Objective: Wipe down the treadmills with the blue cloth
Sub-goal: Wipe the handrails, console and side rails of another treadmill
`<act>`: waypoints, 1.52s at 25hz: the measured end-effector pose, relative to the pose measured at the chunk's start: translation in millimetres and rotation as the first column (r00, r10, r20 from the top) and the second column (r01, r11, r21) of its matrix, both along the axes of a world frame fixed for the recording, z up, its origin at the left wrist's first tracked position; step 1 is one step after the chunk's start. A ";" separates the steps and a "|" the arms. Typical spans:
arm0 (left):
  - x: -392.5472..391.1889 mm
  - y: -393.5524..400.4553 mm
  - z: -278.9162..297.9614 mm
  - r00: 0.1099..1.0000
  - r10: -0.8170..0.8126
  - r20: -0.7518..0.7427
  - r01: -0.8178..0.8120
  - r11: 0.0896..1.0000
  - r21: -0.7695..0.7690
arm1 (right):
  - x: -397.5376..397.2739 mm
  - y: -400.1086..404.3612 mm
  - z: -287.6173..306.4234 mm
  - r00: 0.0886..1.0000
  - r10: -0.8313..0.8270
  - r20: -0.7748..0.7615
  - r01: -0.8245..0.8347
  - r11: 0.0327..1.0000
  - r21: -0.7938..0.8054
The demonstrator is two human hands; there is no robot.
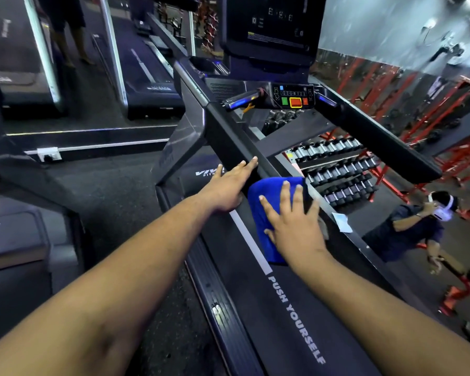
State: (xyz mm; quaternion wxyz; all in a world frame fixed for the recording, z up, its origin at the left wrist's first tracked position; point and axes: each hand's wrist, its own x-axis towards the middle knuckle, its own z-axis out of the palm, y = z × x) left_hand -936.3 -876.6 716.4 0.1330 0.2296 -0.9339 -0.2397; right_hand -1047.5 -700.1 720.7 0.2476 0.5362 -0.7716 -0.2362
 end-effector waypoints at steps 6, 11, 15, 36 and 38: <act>12.5 -16.6 -19.4 0.994 0.042 0.102 -0.038 0.998 -0.039 | 5.1 -21.8 1.1 0.999 -0.032 0.012 0.031 0.998 0.063; 9.8 -28.0 -12.6 0.995 0.034 0.096 -0.023 0.994 -0.110 | -3.5 8.0 17.8 0.969 -0.059 0.241 0.101 0.981 -0.166; -2.2 -45.3 -7.3 0.990 0.096 0.103 -0.084 0.989 -0.120 | -21.6 -84.4 29.5 0.871 -0.056 0.487 0.130 0.984 -0.121; -13.7 -149.7 -3.3 0.979 0.118 0.168 -0.076 0.968 -0.238 | -27.2 -86.5 36.4 0.940 -0.008 0.341 0.013 1.000 -0.011; -18.3 -169.2 -3.6 0.985 0.094 0.145 -0.057 0.969 -0.241 | -23.7 -118.4 34.6 0.945 -0.021 0.327 0.042 0.997 -0.058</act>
